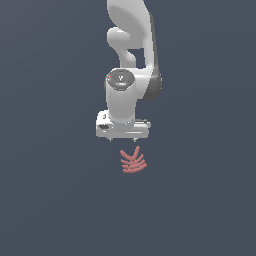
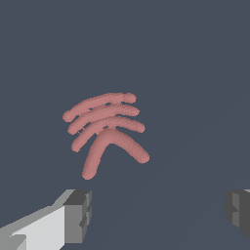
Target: Pick up the object and move it to a goal position.
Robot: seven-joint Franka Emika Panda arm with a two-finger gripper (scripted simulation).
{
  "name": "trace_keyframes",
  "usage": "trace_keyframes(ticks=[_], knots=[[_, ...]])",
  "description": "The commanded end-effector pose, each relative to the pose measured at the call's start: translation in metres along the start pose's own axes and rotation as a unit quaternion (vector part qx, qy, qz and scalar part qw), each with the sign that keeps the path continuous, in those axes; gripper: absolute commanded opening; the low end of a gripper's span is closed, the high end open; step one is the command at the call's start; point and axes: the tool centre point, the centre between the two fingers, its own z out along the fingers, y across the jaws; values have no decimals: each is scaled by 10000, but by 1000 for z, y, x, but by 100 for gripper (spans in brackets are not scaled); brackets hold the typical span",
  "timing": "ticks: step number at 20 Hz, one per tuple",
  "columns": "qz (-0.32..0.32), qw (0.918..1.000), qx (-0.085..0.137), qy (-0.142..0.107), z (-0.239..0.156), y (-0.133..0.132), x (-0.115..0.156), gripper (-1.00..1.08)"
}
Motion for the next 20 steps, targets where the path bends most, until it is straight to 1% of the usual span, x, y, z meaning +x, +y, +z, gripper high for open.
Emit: trace_keyframes(ticks=[1, 7, 12, 16, 20], knots=[[0, 10000, 0, 0, 0, 0, 0, 28], [-18, 10000, -16, -62, 4, 6, -3, 28], [-12, 10000, -26, -61, 5, 6, -3, 28], [29, 9999, -97, -42, 10, 4, -3, 28], [103, 9997, -226, 1, 19, 0, -4, 28]])
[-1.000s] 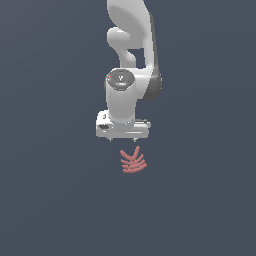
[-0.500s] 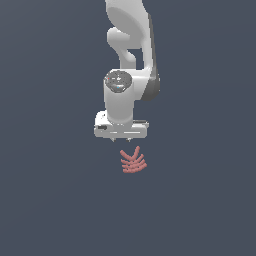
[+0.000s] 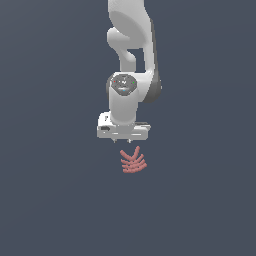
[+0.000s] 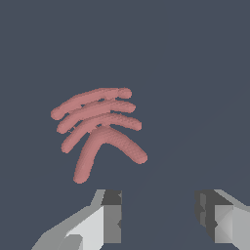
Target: Pick up the object and move it to a goal position.
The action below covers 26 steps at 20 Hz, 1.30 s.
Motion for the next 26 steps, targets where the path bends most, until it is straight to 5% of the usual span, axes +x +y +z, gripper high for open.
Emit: trace_keyframes(ticks=[1, 11, 26], knots=[[49, 9999, -91, 31, 6, -3, -1, 28], [340, 9965, -663, 366, 41, -24, -7, 28], [593, 9807, -1301, 1337, 75, -65, -20, 28]])
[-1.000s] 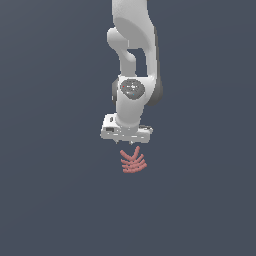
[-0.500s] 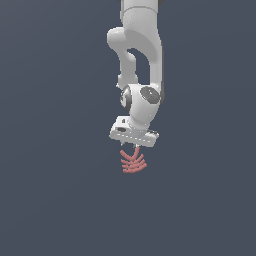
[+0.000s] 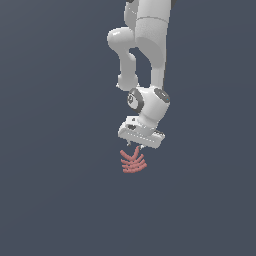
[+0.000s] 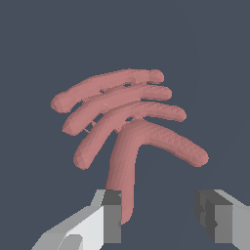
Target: Pick up the object and move it to a goal position.
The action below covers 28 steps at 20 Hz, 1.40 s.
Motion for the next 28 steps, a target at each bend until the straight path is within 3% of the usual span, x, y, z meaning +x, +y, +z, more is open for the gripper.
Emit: trace_keyframes(ticks=[1, 12, 28], knots=[[36, 9998, -43, 169, 0, -6, -3, 28], [101, 9982, -82, 587, -4, -23, -11, 28], [108, 9980, -74, 611, 23, -24, -9, 28]])
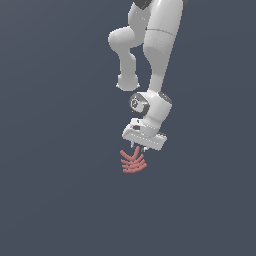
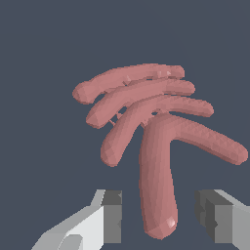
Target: Pick up the object and move it to a goal position.
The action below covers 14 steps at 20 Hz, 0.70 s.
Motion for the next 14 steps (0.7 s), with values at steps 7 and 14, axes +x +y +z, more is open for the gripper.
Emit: trace_keyframes(ticks=[7, 14], knots=[[1, 10000, -2, 10, 7, 0, 1, -100], [1, 10000, -2, 10, 7, 0, 1, -100]])
